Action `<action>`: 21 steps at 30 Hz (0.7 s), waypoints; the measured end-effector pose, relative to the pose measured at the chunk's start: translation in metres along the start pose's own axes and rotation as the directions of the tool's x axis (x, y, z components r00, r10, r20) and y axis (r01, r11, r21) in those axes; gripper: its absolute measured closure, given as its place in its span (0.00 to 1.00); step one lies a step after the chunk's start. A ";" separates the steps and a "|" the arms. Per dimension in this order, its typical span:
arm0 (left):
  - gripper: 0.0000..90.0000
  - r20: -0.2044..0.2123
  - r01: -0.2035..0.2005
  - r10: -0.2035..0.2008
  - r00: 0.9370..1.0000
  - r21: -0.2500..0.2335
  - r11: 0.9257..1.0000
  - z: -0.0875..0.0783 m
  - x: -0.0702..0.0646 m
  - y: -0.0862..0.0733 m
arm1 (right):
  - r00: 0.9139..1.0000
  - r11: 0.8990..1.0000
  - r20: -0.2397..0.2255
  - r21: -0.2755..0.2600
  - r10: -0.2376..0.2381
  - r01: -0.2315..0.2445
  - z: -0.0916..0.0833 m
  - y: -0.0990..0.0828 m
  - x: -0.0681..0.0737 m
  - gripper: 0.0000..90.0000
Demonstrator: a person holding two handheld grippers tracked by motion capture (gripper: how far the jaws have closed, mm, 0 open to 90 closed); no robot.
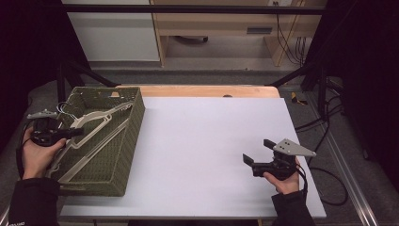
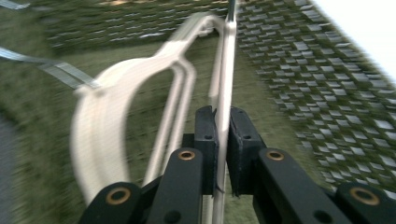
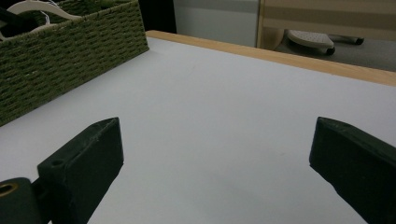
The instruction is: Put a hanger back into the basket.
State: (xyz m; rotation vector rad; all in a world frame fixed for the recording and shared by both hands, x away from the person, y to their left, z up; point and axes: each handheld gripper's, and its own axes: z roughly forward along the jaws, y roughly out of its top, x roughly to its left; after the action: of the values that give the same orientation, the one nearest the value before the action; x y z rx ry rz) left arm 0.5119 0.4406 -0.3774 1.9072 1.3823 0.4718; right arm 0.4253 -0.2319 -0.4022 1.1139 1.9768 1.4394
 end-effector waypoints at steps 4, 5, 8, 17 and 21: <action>0.75 -0.078 0.007 -0.005 0.997 0.024 1.000 0.005 0.004 -0.004 | 1.000 1.000 0.001 0.001 -0.001 0.001 0.001 0.000 0.000 0.04; 0.72 -0.088 0.009 -0.007 0.996 0.028 1.000 0.006 0.005 -0.005 | 1.000 1.000 0.000 0.000 -0.001 0.001 0.001 0.000 0.000 0.04; 0.58 -0.136 0.011 -0.004 0.991 0.051 0.999 0.007 0.006 -0.008 | 1.000 1.000 -0.005 0.002 0.000 0.000 0.001 0.000 0.000 0.04; 0.39 -0.125 0.021 -0.021 0.992 -0.005 1.000 -0.008 0.003 -0.012 | 1.000 1.000 -0.006 0.007 -0.001 0.001 0.003 -0.001 0.001 0.03; 0.33 -0.082 -0.005 -0.003 0.997 -0.097 0.995 -0.020 -0.013 -0.008 | 1.000 1.000 -0.008 0.002 -0.001 0.001 0.001 0.000 0.001 0.03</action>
State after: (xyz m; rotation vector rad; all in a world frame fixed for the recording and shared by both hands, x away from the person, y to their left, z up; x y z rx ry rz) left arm 0.4882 0.4363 -0.3683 1.8279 1.3846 0.6126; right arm 0.4258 -0.2304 -0.4028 1.1101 1.9845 1.4439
